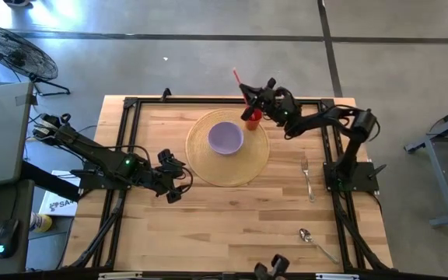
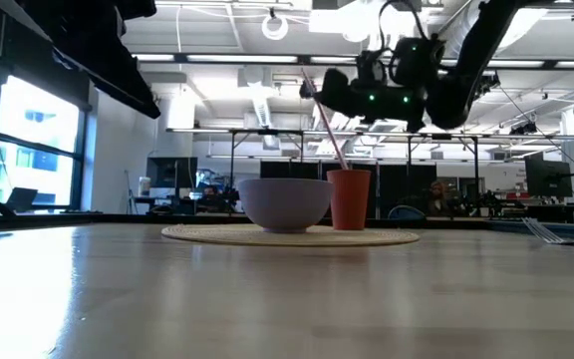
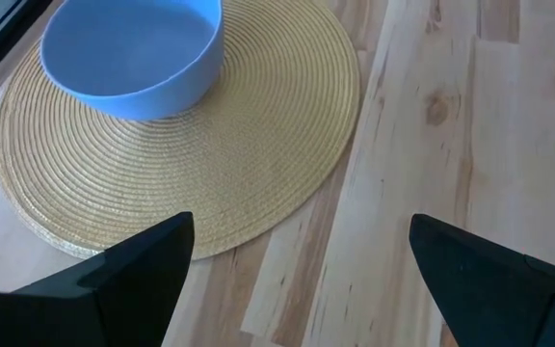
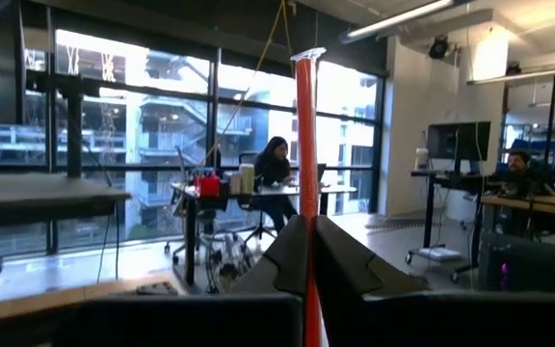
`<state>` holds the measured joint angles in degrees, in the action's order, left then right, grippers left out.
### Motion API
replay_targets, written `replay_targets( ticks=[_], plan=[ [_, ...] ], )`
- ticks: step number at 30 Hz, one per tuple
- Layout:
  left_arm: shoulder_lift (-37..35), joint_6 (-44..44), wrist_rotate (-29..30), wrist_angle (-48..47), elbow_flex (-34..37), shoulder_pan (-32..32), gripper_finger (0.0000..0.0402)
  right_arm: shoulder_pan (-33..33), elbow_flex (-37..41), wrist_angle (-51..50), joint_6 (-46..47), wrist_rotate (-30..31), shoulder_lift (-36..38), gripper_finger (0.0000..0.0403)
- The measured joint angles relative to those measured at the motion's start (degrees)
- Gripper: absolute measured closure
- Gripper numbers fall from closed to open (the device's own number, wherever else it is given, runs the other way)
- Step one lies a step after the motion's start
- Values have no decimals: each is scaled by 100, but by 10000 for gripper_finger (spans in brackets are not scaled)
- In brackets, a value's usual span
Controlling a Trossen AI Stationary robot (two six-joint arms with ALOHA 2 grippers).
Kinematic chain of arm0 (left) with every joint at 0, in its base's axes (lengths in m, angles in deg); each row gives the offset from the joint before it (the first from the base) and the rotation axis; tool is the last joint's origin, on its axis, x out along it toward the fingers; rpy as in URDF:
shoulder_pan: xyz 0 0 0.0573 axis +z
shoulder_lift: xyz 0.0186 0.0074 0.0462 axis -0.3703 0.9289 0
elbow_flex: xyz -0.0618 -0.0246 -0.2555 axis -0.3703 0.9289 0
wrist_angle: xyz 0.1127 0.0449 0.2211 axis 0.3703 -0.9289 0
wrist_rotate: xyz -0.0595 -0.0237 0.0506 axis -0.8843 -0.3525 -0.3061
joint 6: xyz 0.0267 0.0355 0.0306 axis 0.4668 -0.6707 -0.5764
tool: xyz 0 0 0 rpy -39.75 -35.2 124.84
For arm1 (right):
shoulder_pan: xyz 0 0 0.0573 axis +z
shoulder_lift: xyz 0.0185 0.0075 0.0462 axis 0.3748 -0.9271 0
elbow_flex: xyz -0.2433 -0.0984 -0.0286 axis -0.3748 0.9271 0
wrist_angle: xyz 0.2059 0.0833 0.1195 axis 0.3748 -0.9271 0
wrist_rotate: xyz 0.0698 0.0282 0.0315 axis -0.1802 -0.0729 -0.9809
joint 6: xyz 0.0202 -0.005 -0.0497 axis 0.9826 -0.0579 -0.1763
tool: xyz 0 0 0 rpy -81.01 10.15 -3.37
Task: Pick & Place Utensil
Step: Put the straw into the orange cup on the table placemat
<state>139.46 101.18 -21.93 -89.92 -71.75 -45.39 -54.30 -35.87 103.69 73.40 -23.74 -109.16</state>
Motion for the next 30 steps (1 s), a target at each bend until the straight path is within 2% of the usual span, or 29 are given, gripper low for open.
replay_targets(
  ticks=[13,20,26,30],
  plan=[
    [0,7,-40,-42,0,0,23,-34,2,-436,45,-92,-232,391],
    [0,22,-41,-37,0,0,23,-162,2,-311,32,-904,-232,400],
    [0,20,-101,-39,0,0,23,-256,11,-207,279,-805,-358,400],
    [0,18,-158,-42,0,-2,23,-259,11,279,431,-820,-591,400]
  ],
)
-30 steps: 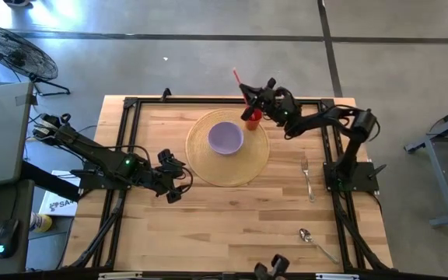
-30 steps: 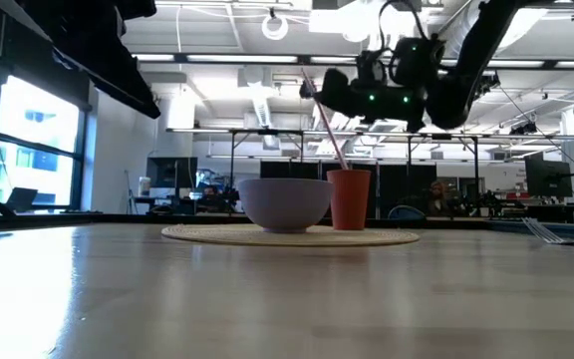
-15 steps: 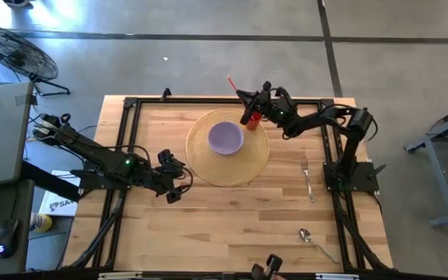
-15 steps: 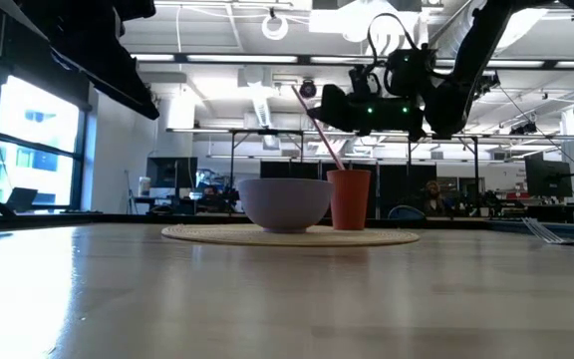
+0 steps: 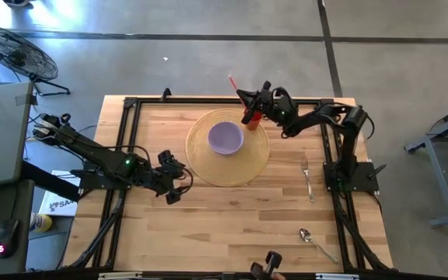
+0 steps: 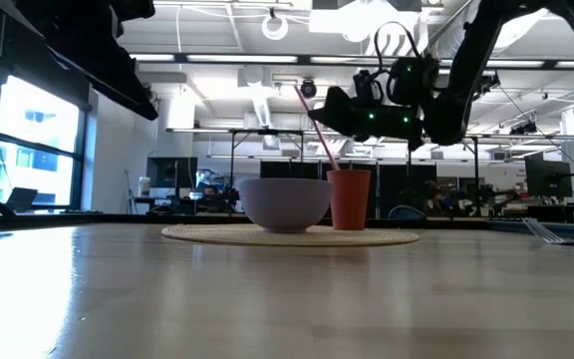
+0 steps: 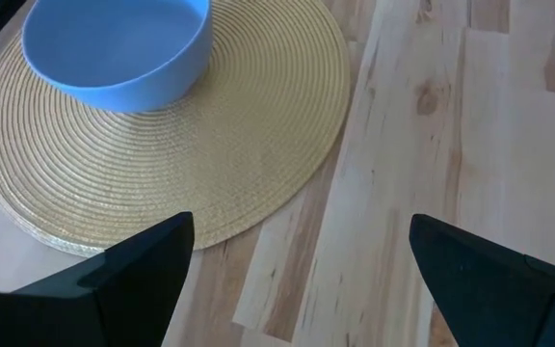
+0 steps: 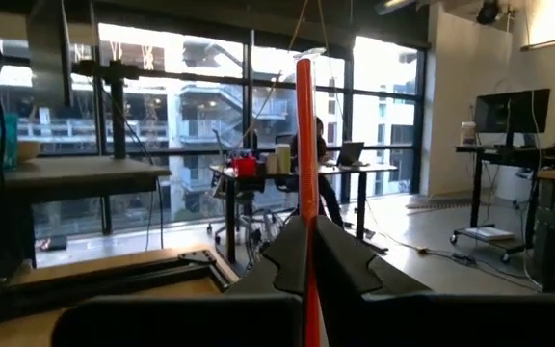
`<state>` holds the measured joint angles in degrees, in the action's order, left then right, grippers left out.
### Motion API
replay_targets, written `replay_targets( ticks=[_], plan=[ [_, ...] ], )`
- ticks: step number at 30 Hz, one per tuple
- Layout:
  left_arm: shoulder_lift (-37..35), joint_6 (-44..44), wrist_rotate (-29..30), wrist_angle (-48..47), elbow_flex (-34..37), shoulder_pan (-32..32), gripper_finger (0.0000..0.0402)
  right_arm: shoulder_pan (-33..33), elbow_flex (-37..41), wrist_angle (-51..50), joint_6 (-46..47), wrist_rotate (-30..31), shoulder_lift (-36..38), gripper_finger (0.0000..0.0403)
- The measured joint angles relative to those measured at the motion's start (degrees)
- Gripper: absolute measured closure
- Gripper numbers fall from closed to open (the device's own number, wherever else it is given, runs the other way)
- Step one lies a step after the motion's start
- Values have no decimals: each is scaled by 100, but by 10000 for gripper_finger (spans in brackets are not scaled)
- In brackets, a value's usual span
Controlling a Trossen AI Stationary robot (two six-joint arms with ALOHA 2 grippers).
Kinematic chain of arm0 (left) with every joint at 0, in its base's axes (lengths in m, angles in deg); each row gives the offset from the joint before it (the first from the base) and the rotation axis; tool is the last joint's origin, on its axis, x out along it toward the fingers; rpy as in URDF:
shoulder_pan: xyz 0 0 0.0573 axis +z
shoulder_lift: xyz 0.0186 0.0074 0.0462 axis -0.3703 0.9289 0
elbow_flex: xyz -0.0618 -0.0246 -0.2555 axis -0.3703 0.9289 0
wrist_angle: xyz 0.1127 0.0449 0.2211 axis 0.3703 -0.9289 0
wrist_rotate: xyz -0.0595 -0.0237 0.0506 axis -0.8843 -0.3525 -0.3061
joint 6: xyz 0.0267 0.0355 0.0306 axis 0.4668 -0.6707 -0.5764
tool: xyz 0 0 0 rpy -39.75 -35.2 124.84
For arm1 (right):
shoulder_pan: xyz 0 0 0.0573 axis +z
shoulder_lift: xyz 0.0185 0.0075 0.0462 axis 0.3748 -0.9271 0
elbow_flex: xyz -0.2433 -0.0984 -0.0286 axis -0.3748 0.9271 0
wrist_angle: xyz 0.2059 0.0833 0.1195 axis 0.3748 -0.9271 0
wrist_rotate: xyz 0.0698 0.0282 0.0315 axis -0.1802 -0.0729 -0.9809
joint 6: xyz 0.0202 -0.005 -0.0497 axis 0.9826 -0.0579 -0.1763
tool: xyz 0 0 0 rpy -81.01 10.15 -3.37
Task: Pick & Place Utensil
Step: Put the straw into the orange cup on the table placemat
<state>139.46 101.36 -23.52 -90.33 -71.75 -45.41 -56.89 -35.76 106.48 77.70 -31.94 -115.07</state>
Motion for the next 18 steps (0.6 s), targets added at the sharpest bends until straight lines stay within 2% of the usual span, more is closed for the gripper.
replay_targets(
  ticks=[8,14,18],
  plan=[
    [0,-33,-132,-13,0,0,23,-1,369,899,-18,51,-214,400],
    [-2,-35,-128,10,0,0,23,-42,853,897,-5,141,-205,399],
    [-2,-35,-66,43,0,0,23,-38,844,897,6,171,-203,398]
  ],
)
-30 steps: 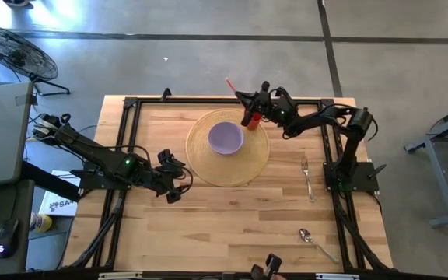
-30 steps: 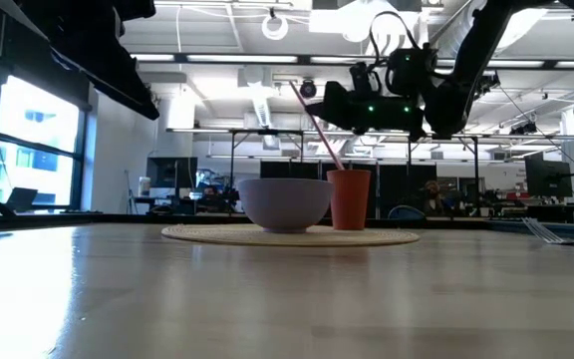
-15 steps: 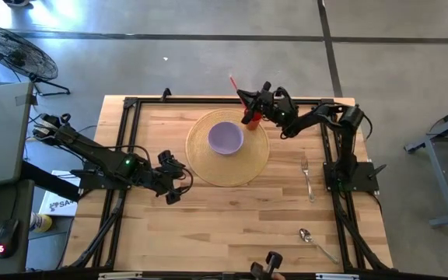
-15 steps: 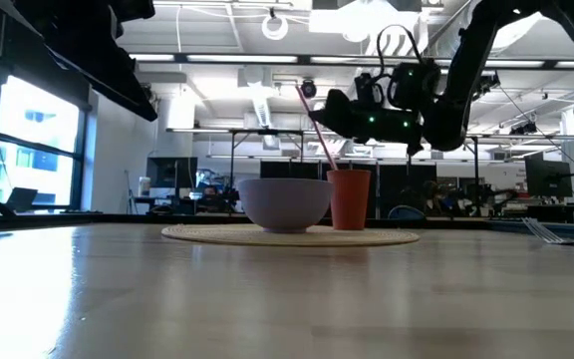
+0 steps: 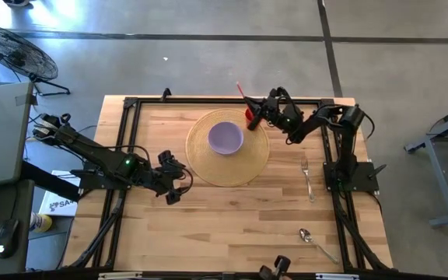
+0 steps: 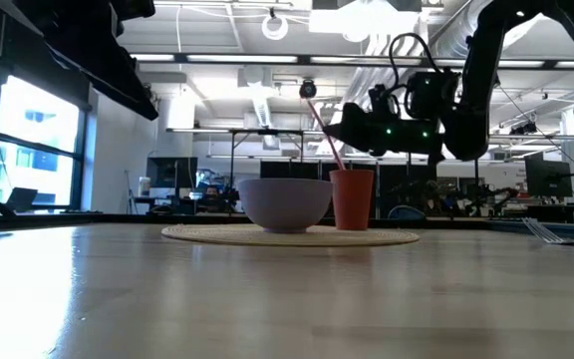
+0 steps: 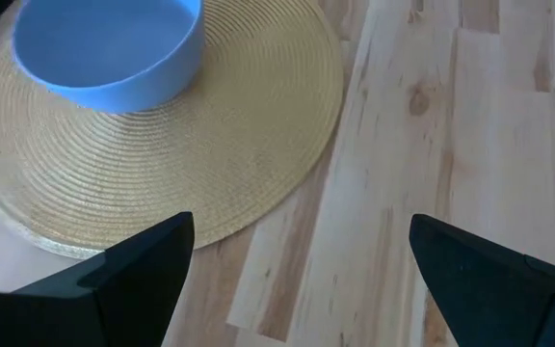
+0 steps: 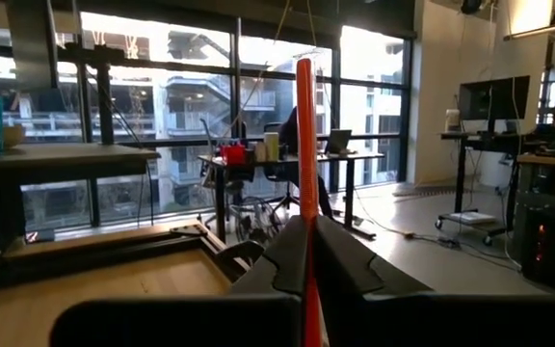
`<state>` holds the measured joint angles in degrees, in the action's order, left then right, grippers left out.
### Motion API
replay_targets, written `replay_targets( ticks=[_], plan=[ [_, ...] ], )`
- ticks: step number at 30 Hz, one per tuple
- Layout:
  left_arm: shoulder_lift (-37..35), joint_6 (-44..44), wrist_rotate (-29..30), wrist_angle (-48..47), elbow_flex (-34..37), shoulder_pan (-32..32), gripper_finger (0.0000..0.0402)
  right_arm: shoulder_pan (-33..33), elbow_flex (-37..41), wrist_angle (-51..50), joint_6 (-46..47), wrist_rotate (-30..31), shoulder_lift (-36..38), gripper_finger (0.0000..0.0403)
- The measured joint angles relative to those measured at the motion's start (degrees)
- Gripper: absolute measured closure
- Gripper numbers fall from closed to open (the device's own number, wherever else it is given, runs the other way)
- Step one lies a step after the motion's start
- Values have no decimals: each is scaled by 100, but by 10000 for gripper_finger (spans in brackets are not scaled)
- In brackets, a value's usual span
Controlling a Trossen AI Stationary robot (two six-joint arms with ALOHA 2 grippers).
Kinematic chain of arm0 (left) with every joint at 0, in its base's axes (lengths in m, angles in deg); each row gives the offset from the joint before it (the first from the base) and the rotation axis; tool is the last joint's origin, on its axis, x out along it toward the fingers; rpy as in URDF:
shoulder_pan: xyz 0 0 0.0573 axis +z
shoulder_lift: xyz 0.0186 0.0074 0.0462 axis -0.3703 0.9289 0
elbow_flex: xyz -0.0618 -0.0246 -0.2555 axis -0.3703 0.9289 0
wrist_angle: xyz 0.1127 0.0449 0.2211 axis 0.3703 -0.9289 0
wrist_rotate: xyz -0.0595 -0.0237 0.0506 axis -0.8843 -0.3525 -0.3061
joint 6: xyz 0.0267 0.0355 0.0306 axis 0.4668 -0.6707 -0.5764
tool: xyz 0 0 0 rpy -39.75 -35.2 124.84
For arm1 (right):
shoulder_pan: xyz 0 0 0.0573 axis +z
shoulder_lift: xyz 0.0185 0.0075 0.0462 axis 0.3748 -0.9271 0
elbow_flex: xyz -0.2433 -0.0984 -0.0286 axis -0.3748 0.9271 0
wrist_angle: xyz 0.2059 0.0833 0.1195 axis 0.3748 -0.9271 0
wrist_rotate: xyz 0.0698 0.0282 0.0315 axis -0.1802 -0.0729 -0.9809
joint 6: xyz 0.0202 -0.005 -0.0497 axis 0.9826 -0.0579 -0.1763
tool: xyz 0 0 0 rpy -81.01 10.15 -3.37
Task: Pick & Place Utensil
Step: Put the straw into the orange cup on the table placemat, then put the silver fork into the violet bowl on the table placemat
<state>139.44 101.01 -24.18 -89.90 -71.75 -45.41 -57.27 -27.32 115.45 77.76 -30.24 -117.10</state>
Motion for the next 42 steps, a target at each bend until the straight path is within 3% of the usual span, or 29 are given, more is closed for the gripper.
replay_targets(
  ticks=[11,18,23,28,32,37,42],
  plan=[
    [0,2,32,7,0,0,23,14,-20,-461,269,492,4,350],
    [0,4,33,-8,0,0,23,16,-20,-627,251,112,114,295],
    [0,7,34,-26,0,0,23,37,-18,-1369,252,-173,610,268],
    [0,11,35,-26,0,0,23,247,-18,-2974,-39,-2,1621,264],
    [0,11,80,-17,0,0,23,700,-18,-4976,-383,642,2675,269],
    [0,9,95,-13,2,0,23,1759,-18,-7467,-428,1426,3886,282],
    [0,9,107,-10,2,1,23,3178,-22,-9378,695,1702,4641,298]
  ],
)
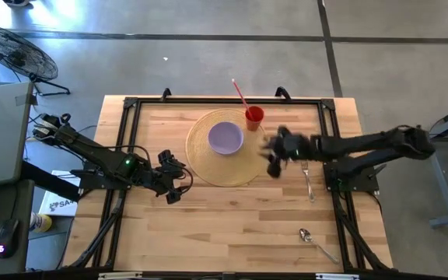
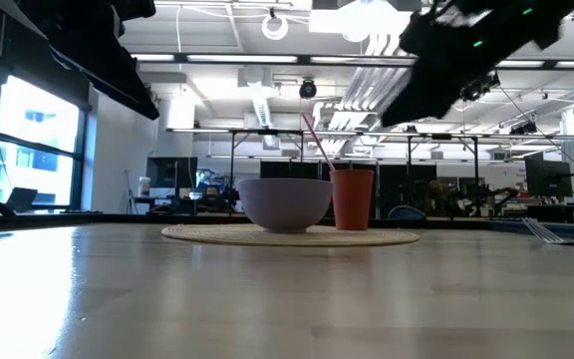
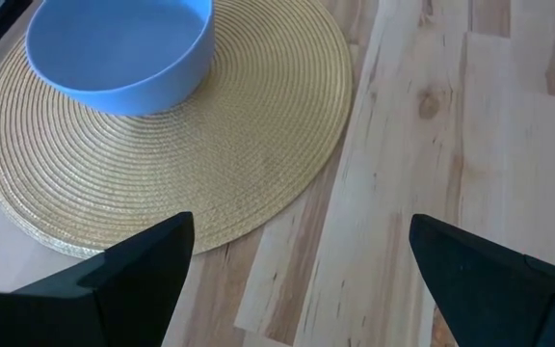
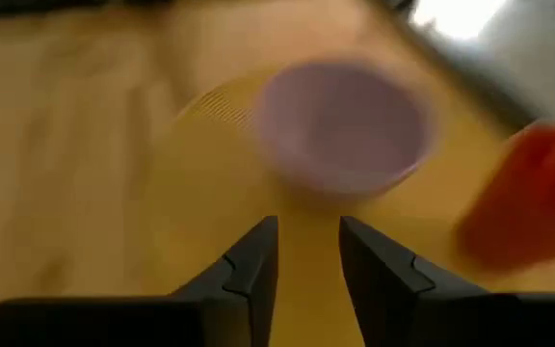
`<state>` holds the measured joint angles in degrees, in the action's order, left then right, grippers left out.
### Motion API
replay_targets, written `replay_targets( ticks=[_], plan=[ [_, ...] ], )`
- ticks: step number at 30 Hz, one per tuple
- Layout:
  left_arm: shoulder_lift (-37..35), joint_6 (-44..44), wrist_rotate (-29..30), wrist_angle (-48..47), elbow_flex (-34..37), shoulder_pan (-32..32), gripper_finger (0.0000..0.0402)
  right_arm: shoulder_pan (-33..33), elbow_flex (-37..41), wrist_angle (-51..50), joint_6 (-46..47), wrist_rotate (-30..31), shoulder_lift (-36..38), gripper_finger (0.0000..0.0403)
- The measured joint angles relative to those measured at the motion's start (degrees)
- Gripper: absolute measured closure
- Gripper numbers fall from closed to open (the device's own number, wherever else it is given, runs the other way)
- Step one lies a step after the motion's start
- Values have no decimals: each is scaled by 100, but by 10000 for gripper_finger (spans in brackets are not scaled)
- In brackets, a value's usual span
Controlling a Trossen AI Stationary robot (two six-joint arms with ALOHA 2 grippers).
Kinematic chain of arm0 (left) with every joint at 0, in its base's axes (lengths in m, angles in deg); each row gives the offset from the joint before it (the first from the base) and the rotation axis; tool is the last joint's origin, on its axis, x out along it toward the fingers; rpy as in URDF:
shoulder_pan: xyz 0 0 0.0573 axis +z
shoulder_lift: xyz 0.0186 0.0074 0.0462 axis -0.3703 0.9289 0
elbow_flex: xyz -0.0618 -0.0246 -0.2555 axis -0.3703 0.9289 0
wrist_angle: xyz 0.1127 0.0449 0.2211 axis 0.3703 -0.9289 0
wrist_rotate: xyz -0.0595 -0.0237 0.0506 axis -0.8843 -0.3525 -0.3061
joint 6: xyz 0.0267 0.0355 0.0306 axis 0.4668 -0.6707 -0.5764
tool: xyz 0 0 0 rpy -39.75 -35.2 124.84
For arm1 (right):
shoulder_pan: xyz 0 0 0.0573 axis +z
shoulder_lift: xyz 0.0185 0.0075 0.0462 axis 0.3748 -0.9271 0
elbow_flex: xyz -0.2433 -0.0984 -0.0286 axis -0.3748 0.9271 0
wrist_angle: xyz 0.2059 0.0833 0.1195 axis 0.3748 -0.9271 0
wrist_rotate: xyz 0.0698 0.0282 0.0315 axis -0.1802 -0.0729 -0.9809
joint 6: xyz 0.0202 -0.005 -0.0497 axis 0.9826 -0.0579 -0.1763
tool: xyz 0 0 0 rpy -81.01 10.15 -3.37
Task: Pick & Place Utensil
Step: Put the silver fork into the violet bowl on the table placemat
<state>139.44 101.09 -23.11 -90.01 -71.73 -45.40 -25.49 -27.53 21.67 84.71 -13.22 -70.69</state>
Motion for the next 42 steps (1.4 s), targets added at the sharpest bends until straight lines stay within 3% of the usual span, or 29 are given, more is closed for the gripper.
replay_targets(
  ticks=[5,9,14,19,22,29,34,42],
  plan=[
    [0,-4,118,4,0,1,23,1433,-253,-1553,1657,351,33,321],
    [0,-5,231,4,0,1,23,2136,-554,-2697,3264,396,-93,337],
    [0,-5,270,2,0,1,23,2247,-757,-4326,5563,-41,-112,350],
    [0,-4,53,-4,0,1,23,1823,-637,-5407,6826,-351,-114,360],
    [0,-2,-119,-4,0,1,23,1491,-458,-5506,6886,-451,-114,363],
    [0,-2,-322,0,0,1,23,651,287,-5311,6557,-1344,-118,363],
    [0,-2,-319,16,0,1,23,196,526,-5013,6018,-1412,-120,351],
    [0,-2,-320,48,2,1,23,-235,769,-4871,5903,-1567,-387,311]
  ],
)
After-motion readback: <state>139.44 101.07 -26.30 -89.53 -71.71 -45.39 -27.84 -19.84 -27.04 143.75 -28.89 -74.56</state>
